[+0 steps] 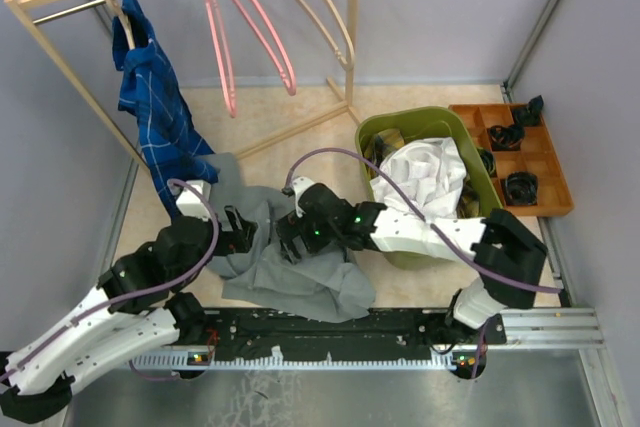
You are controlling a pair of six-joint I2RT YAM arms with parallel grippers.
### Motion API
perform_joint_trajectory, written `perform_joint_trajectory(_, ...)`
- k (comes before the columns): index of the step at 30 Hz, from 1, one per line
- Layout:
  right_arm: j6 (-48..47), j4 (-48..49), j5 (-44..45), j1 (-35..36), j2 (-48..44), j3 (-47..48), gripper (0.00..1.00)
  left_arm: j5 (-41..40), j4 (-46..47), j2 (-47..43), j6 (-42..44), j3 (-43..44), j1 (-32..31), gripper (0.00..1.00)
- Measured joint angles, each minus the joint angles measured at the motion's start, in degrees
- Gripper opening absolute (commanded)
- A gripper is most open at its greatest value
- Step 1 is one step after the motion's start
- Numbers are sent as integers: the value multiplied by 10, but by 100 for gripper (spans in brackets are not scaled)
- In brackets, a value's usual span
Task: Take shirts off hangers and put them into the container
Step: Pick up the shirt from the center of the board.
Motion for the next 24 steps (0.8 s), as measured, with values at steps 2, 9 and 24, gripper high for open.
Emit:
perform_joint_trajectory(2, 0, 3, -6, 0, 33, 19, 99, 0, 0, 7, 0, 0, 0, 99)
perform_joint_trajectory(9, 8, 7, -6, 0, 135, 64, 99, 0, -1, 12, -1, 0, 0, 99)
perform_joint_trajectory(24, 25, 16, 36, 21, 103, -20, 0, -6, -1, -5, -2, 0, 0, 99)
